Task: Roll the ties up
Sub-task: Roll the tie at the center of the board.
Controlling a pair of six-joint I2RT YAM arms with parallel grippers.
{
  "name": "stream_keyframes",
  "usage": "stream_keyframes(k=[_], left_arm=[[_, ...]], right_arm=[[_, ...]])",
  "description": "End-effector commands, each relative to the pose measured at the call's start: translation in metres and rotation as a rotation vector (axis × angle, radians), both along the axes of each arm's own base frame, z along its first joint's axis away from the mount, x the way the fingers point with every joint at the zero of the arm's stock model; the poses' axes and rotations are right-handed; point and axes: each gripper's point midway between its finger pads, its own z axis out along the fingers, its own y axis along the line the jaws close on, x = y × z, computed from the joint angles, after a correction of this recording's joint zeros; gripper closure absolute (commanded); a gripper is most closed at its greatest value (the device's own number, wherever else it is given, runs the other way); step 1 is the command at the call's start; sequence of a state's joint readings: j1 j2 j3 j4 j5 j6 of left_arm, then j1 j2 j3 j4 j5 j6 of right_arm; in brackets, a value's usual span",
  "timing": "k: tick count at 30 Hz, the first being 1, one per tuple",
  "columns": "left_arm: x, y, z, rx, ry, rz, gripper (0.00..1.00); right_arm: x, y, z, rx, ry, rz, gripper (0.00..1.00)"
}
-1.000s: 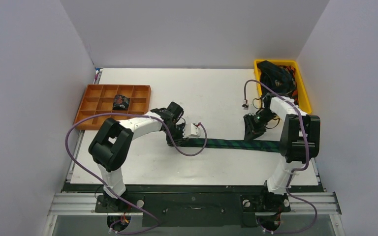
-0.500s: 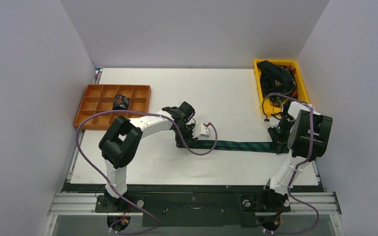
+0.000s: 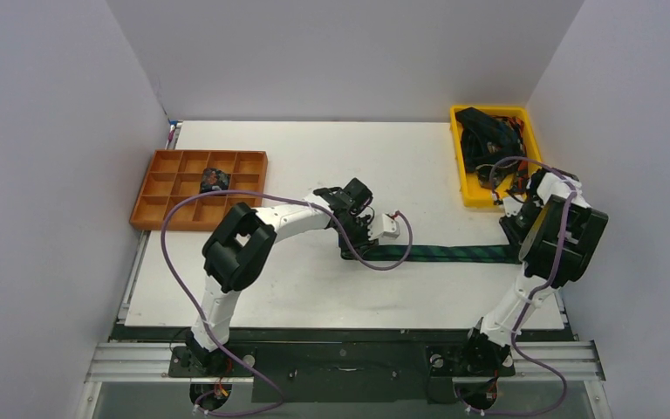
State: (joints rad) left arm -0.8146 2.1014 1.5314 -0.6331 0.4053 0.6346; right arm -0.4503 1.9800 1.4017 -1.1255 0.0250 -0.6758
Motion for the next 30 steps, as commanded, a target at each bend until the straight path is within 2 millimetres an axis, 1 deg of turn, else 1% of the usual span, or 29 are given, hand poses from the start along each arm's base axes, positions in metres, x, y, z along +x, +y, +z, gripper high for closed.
stream_keyframes(k=[1, 2, 3, 4, 5, 6, 7, 8, 9, 10, 11, 12, 13, 14, 15, 16, 17, 18, 19, 21, 22, 23, 24, 27, 30], left_arm=[[-0.021, 0.004, -0.017, -0.005, 0.084, -0.002, 0.73], [-0.026, 0.007, -0.019, -0.007, 0.096, -0.003, 0.73], [-0.026, 0.004, -0.018, -0.030, 0.090, -0.006, 0.72], [-0.031, 0.008, -0.022, -0.027, 0.094, -0.006, 0.72], [-0.030, 0.008, -0.023, -0.035, 0.082, -0.005, 0.71], [-0.034, 0.012, -0.026, -0.030, 0.087, -0.005, 0.71], [-0.032, 0.013, -0.028, -0.035, 0.071, -0.010, 0.71], [-0.034, 0.019, -0.032, -0.021, 0.066, -0.011, 0.70], [-0.035, 0.022, -0.036, -0.017, 0.055, -0.017, 0.69], [-0.032, 0.025, -0.038, -0.005, 0.039, -0.009, 0.69], [-0.032, 0.027, -0.038, -0.006, 0.037, 0.008, 0.69], [-0.032, 0.028, -0.038, -0.013, 0.045, 0.017, 0.69], [-0.033, 0.029, -0.038, -0.025, 0.055, 0.032, 0.69], [-0.034, 0.028, -0.038, -0.043, 0.062, 0.031, 0.68], [-0.037, 0.030, -0.040, -0.043, 0.067, 0.032, 0.68], [-0.038, 0.029, -0.040, -0.052, 0.070, 0.035, 0.68], [-0.039, 0.029, -0.040, -0.052, 0.075, 0.038, 0.68], [-0.040, 0.028, -0.039, -0.060, 0.079, 0.043, 0.68], [-0.042, 0.029, -0.040, -0.063, 0.082, 0.044, 0.67], [-0.043, 0.029, -0.038, -0.080, 0.076, 0.041, 0.67], [-0.044, 0.029, -0.038, -0.087, 0.071, 0.034, 0.67], [-0.045, 0.028, -0.038, -0.087, 0.071, 0.030, 0.67], [-0.046, 0.030, -0.039, -0.082, 0.077, 0.028, 0.67], [-0.046, 0.031, -0.039, -0.081, 0.079, 0.031, 0.67], [-0.047, 0.030, -0.039, -0.086, 0.086, 0.038, 0.66]], right_arm=[[0.004, 0.051, 0.063, 0.222, -0.156, -0.001, 0.71], [0.003, 0.065, 0.073, 0.266, -0.188, -0.011, 0.69], [0.006, 0.088, 0.078, 0.369, -0.225, -0.055, 0.62], [0.004, 0.104, 0.081, 0.416, -0.246, -0.067, 0.59], [0.010, 0.128, 0.086, 0.519, -0.276, -0.125, 0.55], [0.013, 0.146, 0.084, 0.569, -0.298, -0.130, 0.54], [0.012, 0.170, 0.084, 0.657, -0.278, -0.237, 0.53], [0.026, 0.195, 0.090, 0.735, -0.327, -0.253, 0.53], [0.021, 0.217, 0.086, 0.774, -0.307, -0.243, 0.52], [0.037, 0.229, 0.084, 0.796, -0.350, -0.280, 0.53], [0.032, 0.252, 0.077, 0.814, -0.321, -0.257, 0.53], [0.043, 0.266, 0.076, 0.835, -0.345, -0.263, 0.53], [0.038, 0.288, 0.071, 0.852, -0.309, -0.235, 0.53], [0.044, 0.301, 0.070, 0.868, -0.317, -0.241, 0.53], [0.034, 0.322, 0.062, 0.878, -0.277, -0.204, 0.53], [0.043, 0.333, 0.061, 0.896, -0.308, -0.217, 0.53], [0.034, 0.348, 0.050, 0.900, -0.273, -0.209, 0.53], [0.040, 0.358, 0.047, 0.924, -0.290, -0.238, 0.53], [0.043, 0.373, 0.047, 0.950, -0.298, -0.237, 0.53], [0.043, 0.388, 0.042, 0.966, -0.299, -0.224, 0.53], [0.039, 0.395, 0.038, 0.969, -0.283, -0.213, 0.53], [0.043, 0.401, 0.039, 0.983, -0.288, -0.217, 0.53], [0.042, 0.405, 0.034, 0.984, -0.272, -0.217, 0.53], [0.045, 0.410, 0.027, 0.986, -0.264, -0.219, 0.55], [0.040, 0.413, 0.017, 0.989, -0.227, -0.225, 0.63]])
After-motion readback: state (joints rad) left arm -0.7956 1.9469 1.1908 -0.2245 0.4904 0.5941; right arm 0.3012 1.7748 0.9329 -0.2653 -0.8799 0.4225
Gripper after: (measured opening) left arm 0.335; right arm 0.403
